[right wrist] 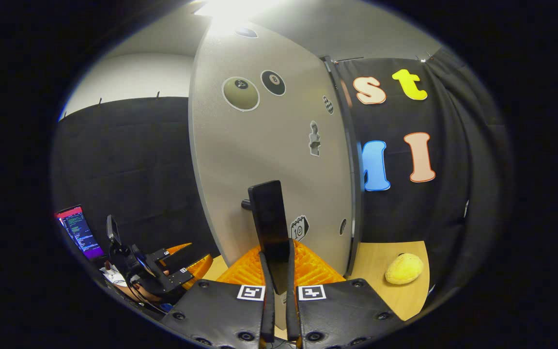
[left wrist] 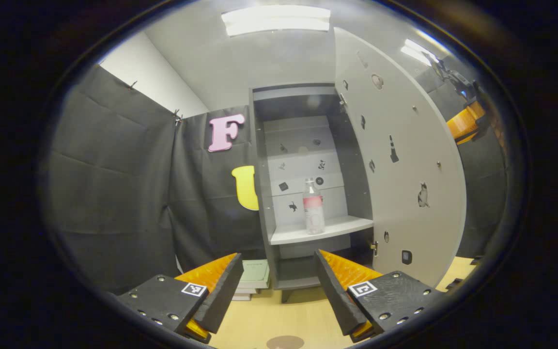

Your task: Open the cabinet door with the right hand, grasp the bottle in the cabinet with the left hand and place it on the coaster, then close the cabinet door with the right hand.

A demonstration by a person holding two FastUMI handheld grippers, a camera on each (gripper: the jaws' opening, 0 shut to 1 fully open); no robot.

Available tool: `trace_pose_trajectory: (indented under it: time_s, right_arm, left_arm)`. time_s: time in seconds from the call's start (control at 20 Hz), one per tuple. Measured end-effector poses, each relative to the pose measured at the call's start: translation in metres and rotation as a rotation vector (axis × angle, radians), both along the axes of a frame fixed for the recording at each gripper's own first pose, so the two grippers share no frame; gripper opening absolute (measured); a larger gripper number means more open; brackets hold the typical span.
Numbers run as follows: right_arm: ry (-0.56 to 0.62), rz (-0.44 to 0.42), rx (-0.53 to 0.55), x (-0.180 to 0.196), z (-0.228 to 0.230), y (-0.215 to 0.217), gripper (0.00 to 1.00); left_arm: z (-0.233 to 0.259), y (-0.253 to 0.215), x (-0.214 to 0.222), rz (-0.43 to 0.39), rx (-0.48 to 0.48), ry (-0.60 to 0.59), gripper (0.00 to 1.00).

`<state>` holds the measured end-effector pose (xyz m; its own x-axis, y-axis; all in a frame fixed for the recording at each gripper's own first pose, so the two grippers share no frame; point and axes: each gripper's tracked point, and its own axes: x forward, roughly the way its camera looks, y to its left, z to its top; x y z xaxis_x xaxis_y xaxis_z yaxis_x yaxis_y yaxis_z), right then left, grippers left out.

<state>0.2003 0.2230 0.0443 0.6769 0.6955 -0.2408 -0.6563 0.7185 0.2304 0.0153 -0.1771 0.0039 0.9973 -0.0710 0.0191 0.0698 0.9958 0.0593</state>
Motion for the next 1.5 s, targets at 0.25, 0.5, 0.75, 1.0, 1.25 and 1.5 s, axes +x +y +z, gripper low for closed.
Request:
trace_pose_trajectory:
  time_s: [0.25, 0.5, 0.75, 1.0, 1.25, 1.5]
  right_arm:
    - [-0.020, -0.079, 0.002, 0.008, 0.001, -0.013, 0.07]
    - [-0.043, -0.130, 0.007, 0.013, 0.002, -0.018, 0.14]
    - [-0.067, -0.135, -0.023, 0.014, 0.002, -0.027, 0.13]
    - [-0.064, -0.107, -0.005, -0.005, 0.005, -0.041, 0.19]
    - [-0.094, -0.263, -0.053, 0.012, -0.003, -0.102, 0.26]
    - [-0.081, -0.409, -0.068, 0.032, -0.024, -0.154, 0.67]
  left_arm:
    - [-0.002, -0.032, -0.002, -0.032, 0.001, 0.004, 0.89]
    - [-0.004, -0.052, -0.001, -0.048, 0.010, 0.013, 0.90]
    - [0.002, -0.073, -0.002, -0.065, 0.027, 0.004, 0.90]
    - [0.007, -0.081, 0.002, -0.053, 0.011, 0.005, 0.89]
    - [0.013, -0.097, 0.009, -0.042, -0.030, 0.012, 0.90]
    - [0.037, -0.101, 0.019, -0.009, -0.008, -0.016, 0.89]
